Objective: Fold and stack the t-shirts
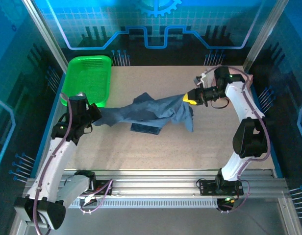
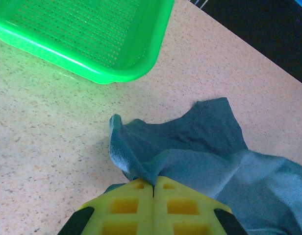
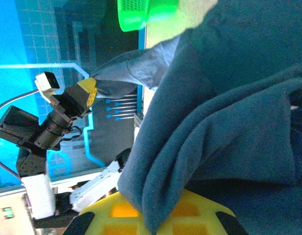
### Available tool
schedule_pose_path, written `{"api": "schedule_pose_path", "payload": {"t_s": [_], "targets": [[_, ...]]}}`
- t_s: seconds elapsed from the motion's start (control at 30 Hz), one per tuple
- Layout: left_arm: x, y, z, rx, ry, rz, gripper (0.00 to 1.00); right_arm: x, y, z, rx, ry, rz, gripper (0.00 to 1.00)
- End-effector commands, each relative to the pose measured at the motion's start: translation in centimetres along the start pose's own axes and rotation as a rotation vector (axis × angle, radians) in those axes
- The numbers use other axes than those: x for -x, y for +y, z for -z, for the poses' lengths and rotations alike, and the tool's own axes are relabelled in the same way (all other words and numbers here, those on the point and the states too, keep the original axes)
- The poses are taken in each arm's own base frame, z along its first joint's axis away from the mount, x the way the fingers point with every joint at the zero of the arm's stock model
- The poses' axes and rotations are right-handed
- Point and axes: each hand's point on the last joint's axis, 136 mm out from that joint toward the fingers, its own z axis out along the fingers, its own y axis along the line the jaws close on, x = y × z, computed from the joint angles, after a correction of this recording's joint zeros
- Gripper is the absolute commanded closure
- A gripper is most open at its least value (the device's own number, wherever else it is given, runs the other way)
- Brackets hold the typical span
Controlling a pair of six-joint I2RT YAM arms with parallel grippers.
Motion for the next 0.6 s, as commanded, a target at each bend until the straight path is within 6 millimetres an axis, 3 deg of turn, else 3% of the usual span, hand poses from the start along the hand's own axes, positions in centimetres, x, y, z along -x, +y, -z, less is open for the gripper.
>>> {"api": "schedule_pose_path", "payload": {"t_s": [0.0,0.1,0.2,0.3,0.37,0.4,0.47,0.57], "targets": [[1.1,0.6,0.8,0.037,-0.041,-0.018,1.0,-0.7,-0.6,0.1,0.032,0.015,-0.086,1.0],[0.9,0.7,-0.1,0.037,-0.038,-0.014,1.0,1.3,-4.1,-0.3,-0.061,0.039,-0.169,1.0],[0.6,0.4,-1.4,0.026,-0.027,-0.017,1.0,6.1,-7.0,-0.6,-0.115,0.031,-0.201,0.99],[-0.1,-0.1,-2.8,0.022,0.002,-0.027,1.0,11.3,-9.9,-1.3,-0.13,0.013,-0.222,0.92],[-0.7,-0.8,-3.8,0.01,0.022,-0.051,1.0,15.0,-13.3,-1.7,-0.134,-0.025,-0.288,0.71],[-1.2,-1.2,-4.3,0.004,0.038,-0.064,1.0,16.4,-15.0,-1.6,-0.179,-0.044,-0.308,0.7],[-2.0,-1.7,-4.9,0.002,0.067,-0.083,1.0,18.5,-16.2,-0.4,-0.3,-0.105,-0.265,0.57],[-2.7,-2.5,-5.3,-0.01,0.087,-0.096,1.0,19.1,-13.8,2.0,-0.449,-0.192,-0.142,0.46]]}}
